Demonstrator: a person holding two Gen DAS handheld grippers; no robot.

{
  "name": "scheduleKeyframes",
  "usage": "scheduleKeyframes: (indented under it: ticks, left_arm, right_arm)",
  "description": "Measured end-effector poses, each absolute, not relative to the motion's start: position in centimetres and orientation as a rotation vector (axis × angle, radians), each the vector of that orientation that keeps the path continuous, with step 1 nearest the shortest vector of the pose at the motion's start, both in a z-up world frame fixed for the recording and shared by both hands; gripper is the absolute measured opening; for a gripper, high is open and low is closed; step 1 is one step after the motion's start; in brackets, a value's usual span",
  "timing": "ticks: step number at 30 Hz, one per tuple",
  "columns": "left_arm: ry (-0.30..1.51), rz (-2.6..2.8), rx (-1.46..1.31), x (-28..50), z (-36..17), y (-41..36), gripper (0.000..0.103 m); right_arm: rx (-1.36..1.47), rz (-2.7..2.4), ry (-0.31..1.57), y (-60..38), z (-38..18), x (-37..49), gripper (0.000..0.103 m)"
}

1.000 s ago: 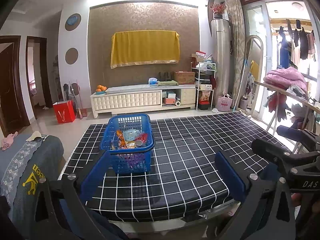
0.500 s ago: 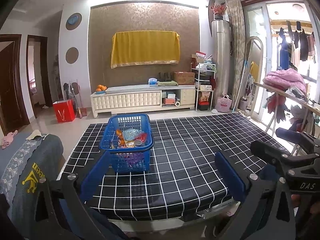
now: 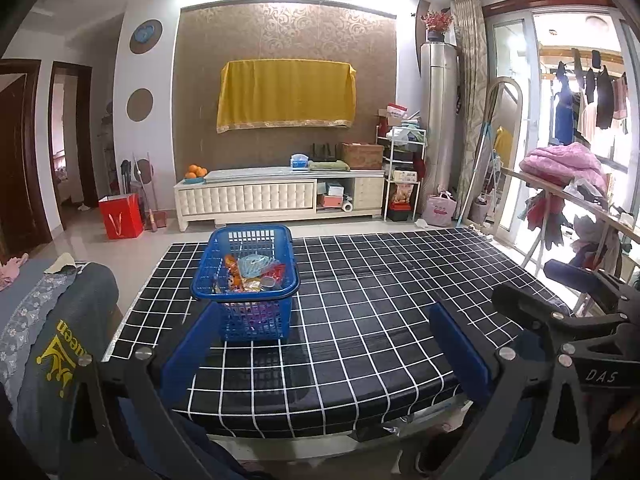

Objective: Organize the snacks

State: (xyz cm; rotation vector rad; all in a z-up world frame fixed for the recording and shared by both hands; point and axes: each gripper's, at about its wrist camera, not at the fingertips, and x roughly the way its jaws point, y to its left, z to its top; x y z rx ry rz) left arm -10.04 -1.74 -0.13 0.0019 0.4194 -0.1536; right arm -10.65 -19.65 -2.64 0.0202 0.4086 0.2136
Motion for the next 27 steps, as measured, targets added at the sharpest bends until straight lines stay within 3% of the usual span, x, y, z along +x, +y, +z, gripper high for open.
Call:
scheduleKeyframes:
  ticks: [27]
  left_arm:
    - [0.435,-0.133,-0.009,-10.05,-0.37,-1.6,0.103]
  right_arm:
    - [0.017,0.213,0.409,-19.54,-2.42,-10.65,0.103]
